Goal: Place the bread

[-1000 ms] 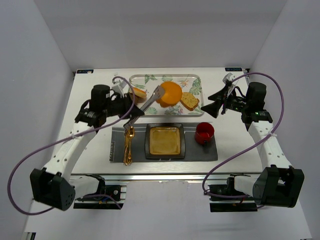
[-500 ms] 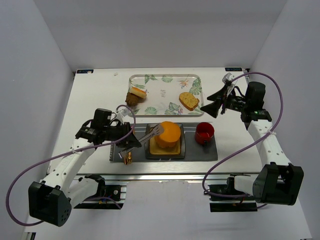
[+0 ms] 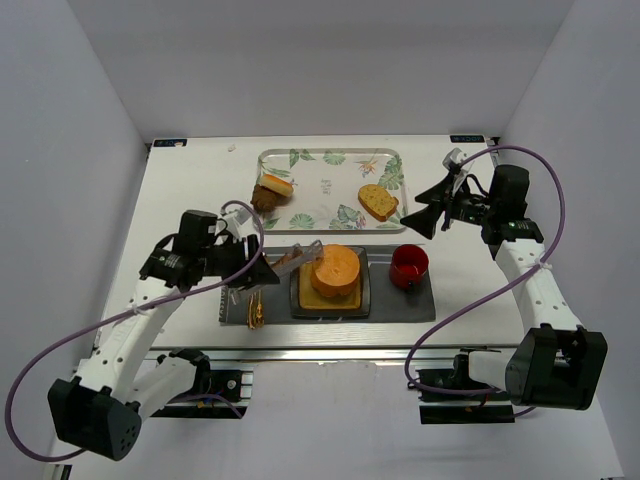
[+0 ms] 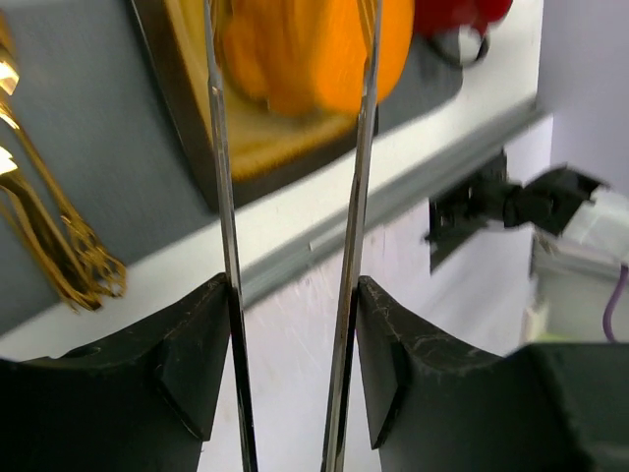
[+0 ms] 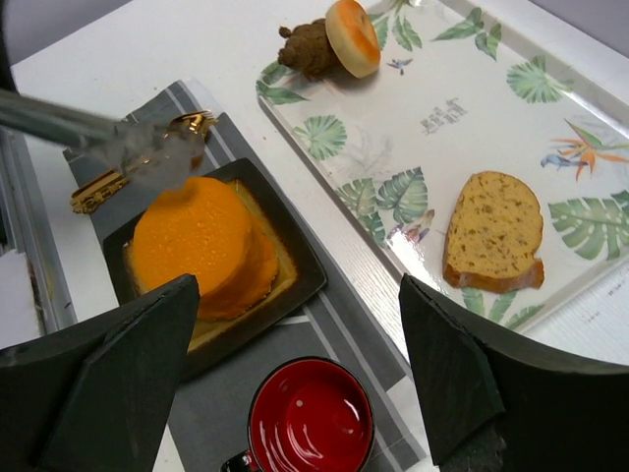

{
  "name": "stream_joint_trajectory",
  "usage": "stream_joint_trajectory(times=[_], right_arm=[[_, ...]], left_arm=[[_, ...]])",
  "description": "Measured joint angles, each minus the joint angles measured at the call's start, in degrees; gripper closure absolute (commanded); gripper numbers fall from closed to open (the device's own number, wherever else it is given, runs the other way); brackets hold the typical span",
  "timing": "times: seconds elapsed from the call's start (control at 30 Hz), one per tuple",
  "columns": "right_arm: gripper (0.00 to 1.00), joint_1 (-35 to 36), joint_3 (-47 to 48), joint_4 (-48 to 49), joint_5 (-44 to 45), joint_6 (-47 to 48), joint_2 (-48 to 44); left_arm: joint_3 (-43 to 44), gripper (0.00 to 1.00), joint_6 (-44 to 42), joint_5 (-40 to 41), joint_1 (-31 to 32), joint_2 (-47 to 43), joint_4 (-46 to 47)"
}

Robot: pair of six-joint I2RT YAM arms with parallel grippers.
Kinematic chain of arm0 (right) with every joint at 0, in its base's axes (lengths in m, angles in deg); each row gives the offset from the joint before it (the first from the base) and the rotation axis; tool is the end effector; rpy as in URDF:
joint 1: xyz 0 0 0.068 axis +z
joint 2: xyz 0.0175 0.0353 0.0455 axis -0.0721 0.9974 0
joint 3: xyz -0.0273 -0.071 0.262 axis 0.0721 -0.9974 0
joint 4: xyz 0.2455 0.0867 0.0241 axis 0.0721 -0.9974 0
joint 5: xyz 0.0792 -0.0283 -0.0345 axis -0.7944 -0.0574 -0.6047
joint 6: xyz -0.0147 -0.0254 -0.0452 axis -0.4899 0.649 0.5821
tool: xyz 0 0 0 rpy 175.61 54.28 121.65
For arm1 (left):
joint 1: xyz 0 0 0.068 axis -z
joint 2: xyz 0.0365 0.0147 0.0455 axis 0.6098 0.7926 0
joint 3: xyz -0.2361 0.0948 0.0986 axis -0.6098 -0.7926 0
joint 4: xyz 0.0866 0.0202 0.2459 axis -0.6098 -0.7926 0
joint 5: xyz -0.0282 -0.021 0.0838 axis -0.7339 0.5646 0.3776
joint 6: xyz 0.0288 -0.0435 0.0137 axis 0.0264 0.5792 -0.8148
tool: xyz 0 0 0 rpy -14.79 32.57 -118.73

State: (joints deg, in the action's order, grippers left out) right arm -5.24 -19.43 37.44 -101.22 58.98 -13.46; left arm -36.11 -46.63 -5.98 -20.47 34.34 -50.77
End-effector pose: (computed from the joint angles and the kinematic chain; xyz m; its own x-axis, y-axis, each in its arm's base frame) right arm 0.2667 0.0250 0.3249 -0.1657 -0.1233 -0.9784 -0.8456 0.5283 0.0766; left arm 0.1714 -0.0737 0.2793 -0.9323 -0.0716 -0.3546 0.1951 0.7260 -0.6595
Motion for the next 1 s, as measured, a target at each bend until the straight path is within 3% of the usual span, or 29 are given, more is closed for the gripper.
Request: stream_joint_trajectory(times=[0.27, 0.67, 0.87, 1.0], right_arm=[[0.12, 0.0, 0.1, -4.1, 4.0, 3.9, 0.0], [0.11, 0.7, 2.1, -5.4, 5.7, 4.2, 2.4], [0.11, 7.6, 7.3, -8.6, 18.1, -0.1, 6.2], [0.11, 11.7, 12.5, -11.5, 26.6, -3.6, 10.6]], left_arm=[[10.7, 0.5, 0.5, 8.9, -0.2, -2.0, -1.2], [11.9, 0.6, 0.6, 15.4, -5.6, -2.5, -1.6], [12.0, 0.6, -0.4, 19.9, -12.4, -3.1, 0.3], [11.9, 0.59, -2.7, 27.0, -14.8, -3.1, 3.0]])
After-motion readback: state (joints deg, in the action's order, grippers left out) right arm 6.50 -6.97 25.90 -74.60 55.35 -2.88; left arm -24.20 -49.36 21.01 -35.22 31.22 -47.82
